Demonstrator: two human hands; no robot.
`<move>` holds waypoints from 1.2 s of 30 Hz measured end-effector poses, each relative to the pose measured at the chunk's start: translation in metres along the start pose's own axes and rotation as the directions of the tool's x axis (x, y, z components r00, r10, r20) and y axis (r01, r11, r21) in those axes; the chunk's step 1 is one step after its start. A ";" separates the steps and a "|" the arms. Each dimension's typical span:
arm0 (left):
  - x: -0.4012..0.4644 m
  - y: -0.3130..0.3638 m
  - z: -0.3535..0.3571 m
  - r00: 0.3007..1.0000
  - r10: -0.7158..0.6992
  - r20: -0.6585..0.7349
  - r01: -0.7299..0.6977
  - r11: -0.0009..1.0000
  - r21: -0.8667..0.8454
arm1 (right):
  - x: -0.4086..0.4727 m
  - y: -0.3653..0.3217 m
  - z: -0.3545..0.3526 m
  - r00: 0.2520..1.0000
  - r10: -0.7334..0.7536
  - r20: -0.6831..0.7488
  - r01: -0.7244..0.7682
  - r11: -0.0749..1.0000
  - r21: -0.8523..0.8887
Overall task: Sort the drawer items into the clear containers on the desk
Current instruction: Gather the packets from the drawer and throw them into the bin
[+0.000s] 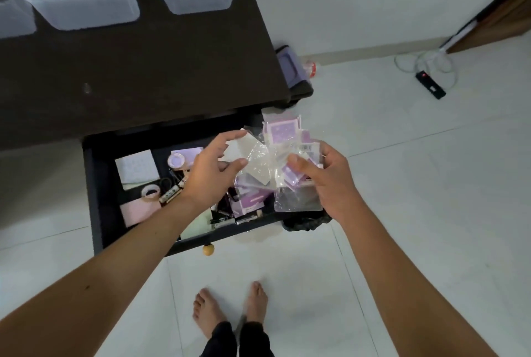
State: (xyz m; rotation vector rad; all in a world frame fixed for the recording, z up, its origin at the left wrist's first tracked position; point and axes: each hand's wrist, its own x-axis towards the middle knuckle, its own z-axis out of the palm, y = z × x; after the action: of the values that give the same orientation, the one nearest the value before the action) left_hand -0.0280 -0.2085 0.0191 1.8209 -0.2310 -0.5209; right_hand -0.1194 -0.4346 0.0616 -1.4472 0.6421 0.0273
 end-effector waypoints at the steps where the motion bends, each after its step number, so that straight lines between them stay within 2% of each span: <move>1: 0.002 0.005 0.006 1.000 0.002 0.009 -0.002 1.000 -0.028 | -0.002 0.002 -0.002 1.000 -0.004 -0.018 0.003 1.000 -0.028; 8: 0.002 0.025 0.047 0.990 0.050 0.135 -0.030 0.989 -0.147 | -0.005 0.021 -0.029 0.986 -0.031 -0.163 -0.001 0.981 -0.192; 15: -0.003 0.034 0.099 0.976 0.037 0.214 0.022 0.964 -0.267 | -0.016 0.032 -0.060 0.988 -0.051 -0.147 0.039 0.996 -0.083; 19: -0.008 0.041 0.129 0.981 0.051 0.186 0.000 0.964 -0.264 | -0.017 0.034 -0.084 0.985 -0.078 -0.153 0.067 0.995 -0.075; 25: -0.010 0.046 0.170 0.983 -0.021 0.181 0.082 0.938 -0.336 | -0.002 0.033 -0.125 0.988 -0.107 -0.113 0.093 0.988 -0.125; 36: 0.001 0.017 0.229 0.995 -0.100 -0.006 0.096 0.973 -0.208 | 0.036 0.067 -0.171 0.997 -0.052 0.056 0.059 0.989 -0.133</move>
State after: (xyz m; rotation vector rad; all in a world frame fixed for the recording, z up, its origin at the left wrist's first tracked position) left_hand -0.1308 -0.4101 -0.0178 1.6377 -0.0723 -0.5777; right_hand -0.1821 -0.5948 -0.0118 -1.5890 0.5655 0.0662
